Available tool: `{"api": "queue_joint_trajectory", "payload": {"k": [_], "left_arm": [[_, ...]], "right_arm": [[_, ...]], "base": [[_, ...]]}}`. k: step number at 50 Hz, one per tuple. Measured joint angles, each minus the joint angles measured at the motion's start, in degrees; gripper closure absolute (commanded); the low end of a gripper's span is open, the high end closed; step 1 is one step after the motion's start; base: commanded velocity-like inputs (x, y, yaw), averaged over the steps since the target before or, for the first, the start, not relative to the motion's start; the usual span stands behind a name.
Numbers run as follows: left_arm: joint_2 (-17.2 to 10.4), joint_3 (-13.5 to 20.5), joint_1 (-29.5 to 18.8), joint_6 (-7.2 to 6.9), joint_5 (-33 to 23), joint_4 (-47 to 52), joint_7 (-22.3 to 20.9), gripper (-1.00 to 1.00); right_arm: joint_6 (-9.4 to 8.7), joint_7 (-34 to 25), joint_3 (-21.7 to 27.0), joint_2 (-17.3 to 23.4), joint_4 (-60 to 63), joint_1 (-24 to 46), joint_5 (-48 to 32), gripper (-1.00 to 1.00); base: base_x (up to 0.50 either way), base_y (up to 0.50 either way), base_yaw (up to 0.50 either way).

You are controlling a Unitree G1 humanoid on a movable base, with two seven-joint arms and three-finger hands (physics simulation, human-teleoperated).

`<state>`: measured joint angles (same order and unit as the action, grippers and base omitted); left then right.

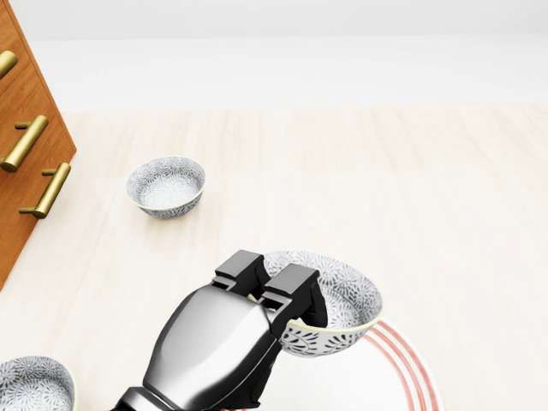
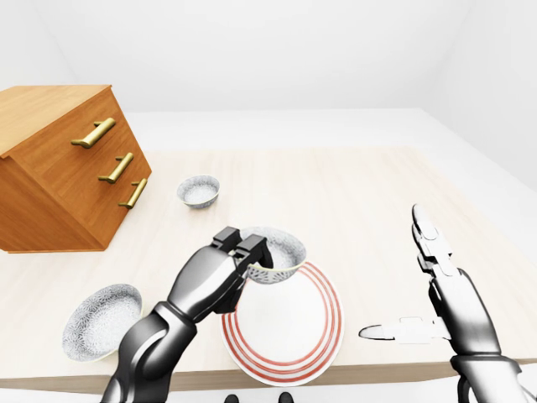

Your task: Put the bowl in the middle on the plate.

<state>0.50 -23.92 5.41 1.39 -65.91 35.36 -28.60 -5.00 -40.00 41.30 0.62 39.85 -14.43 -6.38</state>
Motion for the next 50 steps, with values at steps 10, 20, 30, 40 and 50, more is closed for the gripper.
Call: {"api": "queue_joint_trajectory", "payload": {"k": [10,20,30,40,50], "left_arm": [[-0.6,-2.26,1.53,-0.19,-0.25,-0.5,1.87,1.0],[-1.13,-3.81,2.4,-0.5,-0.33,-0.82,3.04,1.0],[-1.72,-4.69,3.21,-0.41,-0.22,-1.62,4.51,1.0],[-2.31,-4.61,3.62,0.21,0.23,-3.86,6.4,1.0],[-2.73,-3.26,3.47,2.08,1.02,-8.36,9.28,1.0]], "right_arm": [[0.0,0.0,-0.16,0.04,-0.37,-0.04,-0.19,-1.0],[0.0,0.0,-0.24,0.07,-0.51,0.02,-0.34,-1.0],[0.0,0.0,-0.34,0.07,-0.67,-0.06,-0.37,-1.0],[0.0,0.0,-0.27,0.02,-0.44,-0.1,-0.35,-1.0],[0.0,0.0,-0.18,0.0,-0.22,-0.1,-0.37,-1.0]], "base": [[0.0,0.0,0.0],[0.0,0.0,0.0],[0.0,0.0,0.0],[0.0,0.0,0.0],[0.0,0.0,0.0]]}}
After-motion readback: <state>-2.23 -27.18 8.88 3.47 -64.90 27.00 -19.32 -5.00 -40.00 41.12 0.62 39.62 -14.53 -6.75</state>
